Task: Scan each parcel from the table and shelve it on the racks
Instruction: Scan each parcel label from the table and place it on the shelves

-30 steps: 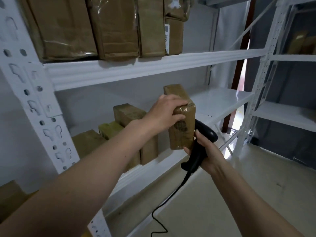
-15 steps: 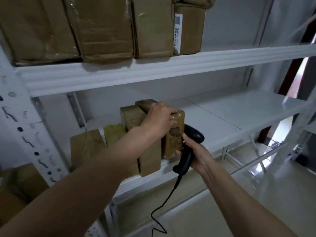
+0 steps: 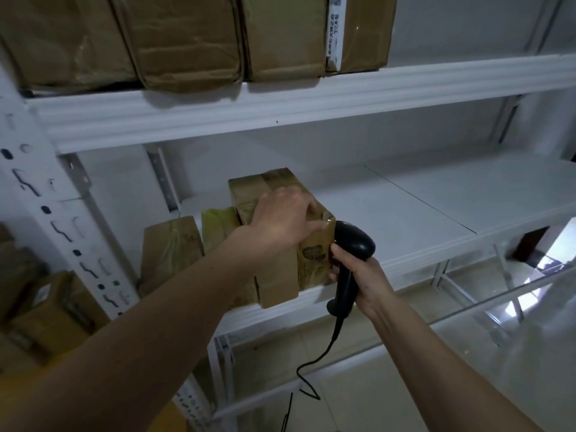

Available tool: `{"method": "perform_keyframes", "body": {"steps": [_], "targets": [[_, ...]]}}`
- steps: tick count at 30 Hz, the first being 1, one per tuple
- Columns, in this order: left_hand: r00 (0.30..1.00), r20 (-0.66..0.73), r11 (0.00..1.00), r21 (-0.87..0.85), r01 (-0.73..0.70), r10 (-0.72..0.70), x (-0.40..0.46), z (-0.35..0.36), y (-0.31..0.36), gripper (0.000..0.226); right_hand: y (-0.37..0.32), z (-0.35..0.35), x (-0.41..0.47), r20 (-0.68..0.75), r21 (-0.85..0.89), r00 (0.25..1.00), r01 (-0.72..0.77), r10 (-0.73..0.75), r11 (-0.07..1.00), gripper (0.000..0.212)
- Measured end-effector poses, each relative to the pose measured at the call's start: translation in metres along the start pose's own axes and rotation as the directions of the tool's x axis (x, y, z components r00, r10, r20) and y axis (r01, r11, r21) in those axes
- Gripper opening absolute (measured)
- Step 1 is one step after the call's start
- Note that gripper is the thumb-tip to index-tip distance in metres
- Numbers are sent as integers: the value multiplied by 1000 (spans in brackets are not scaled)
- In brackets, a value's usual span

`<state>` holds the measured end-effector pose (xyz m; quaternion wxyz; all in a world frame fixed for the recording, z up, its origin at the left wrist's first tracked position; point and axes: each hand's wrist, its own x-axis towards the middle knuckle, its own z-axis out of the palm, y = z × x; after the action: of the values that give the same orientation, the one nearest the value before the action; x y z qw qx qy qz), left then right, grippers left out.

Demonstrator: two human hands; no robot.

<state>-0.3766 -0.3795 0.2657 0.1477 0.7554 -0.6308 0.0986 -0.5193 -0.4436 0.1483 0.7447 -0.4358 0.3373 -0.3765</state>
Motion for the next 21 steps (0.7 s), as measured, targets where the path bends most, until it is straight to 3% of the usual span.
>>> {"method": "perform_keyframes", "body": {"steps": [10, 13, 15, 17, 21], "targets": [[998, -55, 999, -26, 36, -38, 7, 3, 8, 43, -17, -11, -12, -82, -55, 993, 79, -83, 995, 29], [993, -99, 988, -144, 50, -65, 7, 0, 13, 28, -19, -13, -17, -89, -39, 990, 106, -109, 994, 27], [967, -229, 952, -304, 34, -108, 3, 0, 16, 20, -21, -14, -22, -92, -17, 987, 127, -128, 992, 23], [922, -347, 888, -460, -9, -171, -5, 2, 18, 31, -23, -15, -30, -11, 37, 988, 156, -155, 987, 18], [897, -380, 725, -681, -105, -227, -34, 14, 22, 42, -25, -11, -47, 327, 46, 936, 123, -131, 991, 15]]}}
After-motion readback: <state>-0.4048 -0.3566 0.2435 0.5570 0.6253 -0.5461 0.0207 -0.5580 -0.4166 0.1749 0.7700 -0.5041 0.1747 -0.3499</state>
